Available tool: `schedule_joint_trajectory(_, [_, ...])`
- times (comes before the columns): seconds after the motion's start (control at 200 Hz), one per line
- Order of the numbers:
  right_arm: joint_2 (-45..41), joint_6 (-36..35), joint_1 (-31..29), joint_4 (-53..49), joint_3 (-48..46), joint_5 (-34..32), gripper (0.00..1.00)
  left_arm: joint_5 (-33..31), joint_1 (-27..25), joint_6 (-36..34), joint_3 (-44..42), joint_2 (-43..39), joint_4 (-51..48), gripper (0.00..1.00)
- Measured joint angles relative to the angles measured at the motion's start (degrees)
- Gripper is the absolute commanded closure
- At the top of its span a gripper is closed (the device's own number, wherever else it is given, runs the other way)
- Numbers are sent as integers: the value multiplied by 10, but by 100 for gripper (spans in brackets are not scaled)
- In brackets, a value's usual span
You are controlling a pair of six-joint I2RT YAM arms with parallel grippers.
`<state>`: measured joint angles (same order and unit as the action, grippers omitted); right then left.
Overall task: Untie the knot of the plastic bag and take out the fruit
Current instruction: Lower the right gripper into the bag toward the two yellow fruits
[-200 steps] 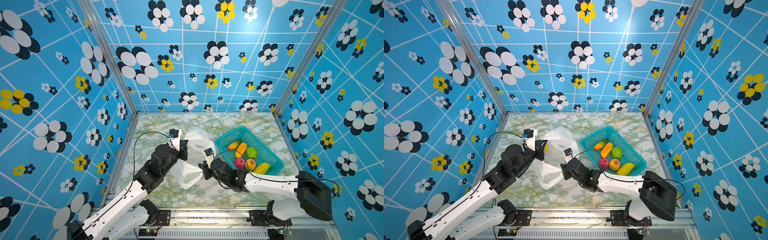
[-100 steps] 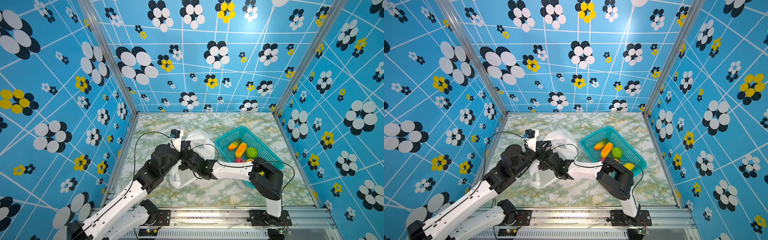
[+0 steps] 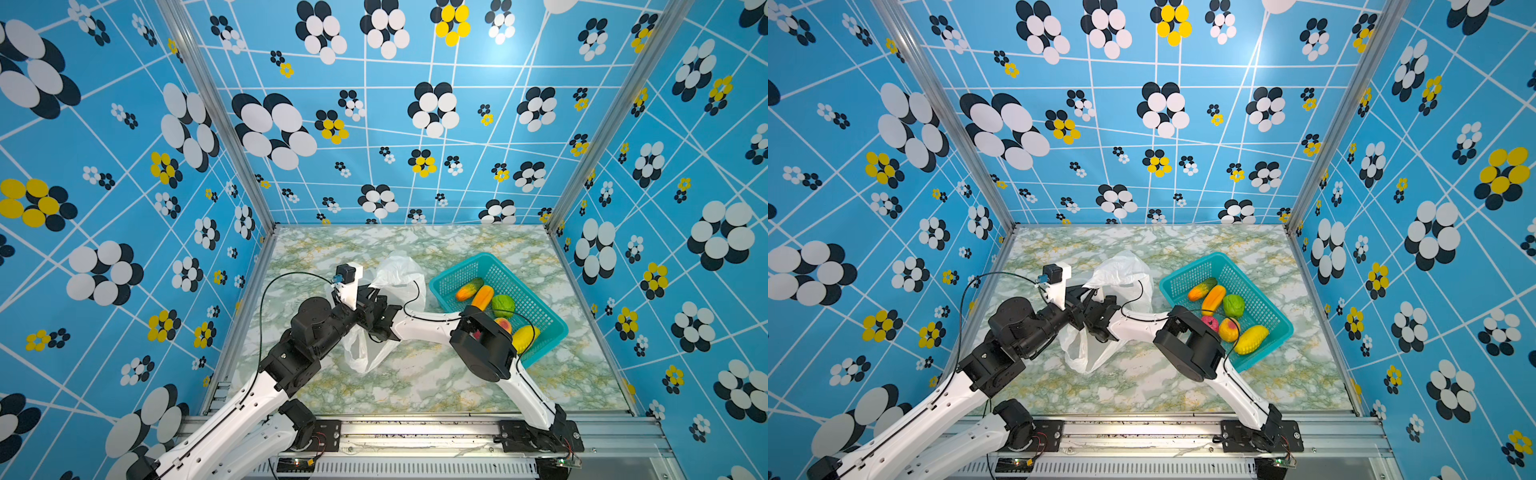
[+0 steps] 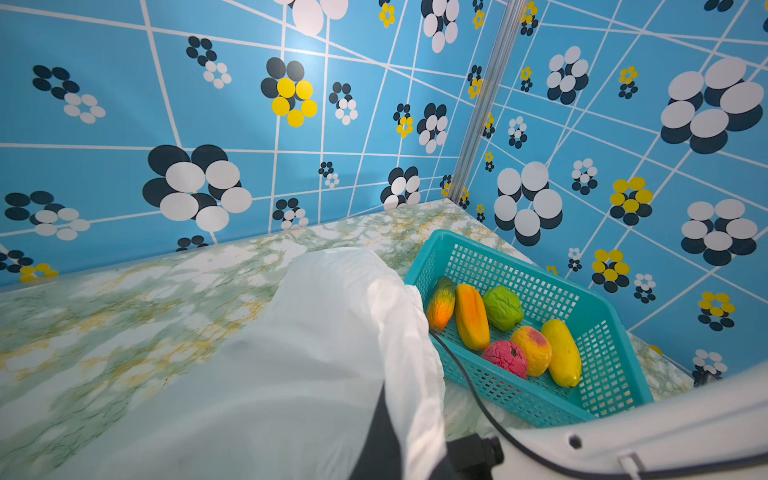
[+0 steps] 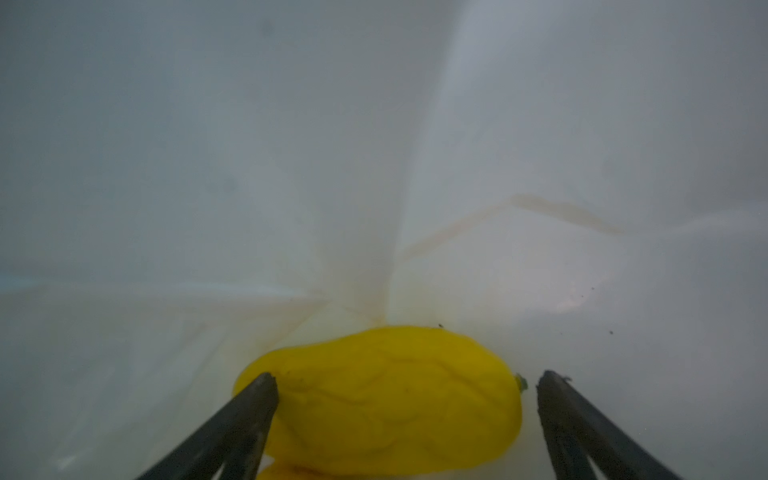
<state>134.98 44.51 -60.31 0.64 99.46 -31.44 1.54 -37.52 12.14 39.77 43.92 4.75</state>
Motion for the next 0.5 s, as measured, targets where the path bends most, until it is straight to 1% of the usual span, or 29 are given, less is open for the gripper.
schedule_joint_trajectory(0.17, [26, 30, 12, -3, 23, -13, 1, 0, 0, -2, 0, 0, 0, 100])
schedule_joint_trajectory(0.215, [29, 35, 14, -2, 22, -13, 2, 0, 0, -2, 0, 0, 0, 100])
schedule_joint_trajectory(0.255, [29, 41, 17, 2, 16, -12, 8, 0, 0, -2, 0, 0, 0, 100])
schedule_joint_trajectory(0.365, [27, 52, 22, 42, -14, -12, 33, 0, 0, -2, -1, 0, 0, 100])
schedule_joint_trajectory(0.445, [15, 59, 25, 69, -38, -10, 43, 0, 0, -2, -1, 0, 0, 100])
schedule_joint_trajectory(0.5, [5, 58, 26, 83, -55, -11, 48, 0, 0, -2, -1, 0, 0, 100])
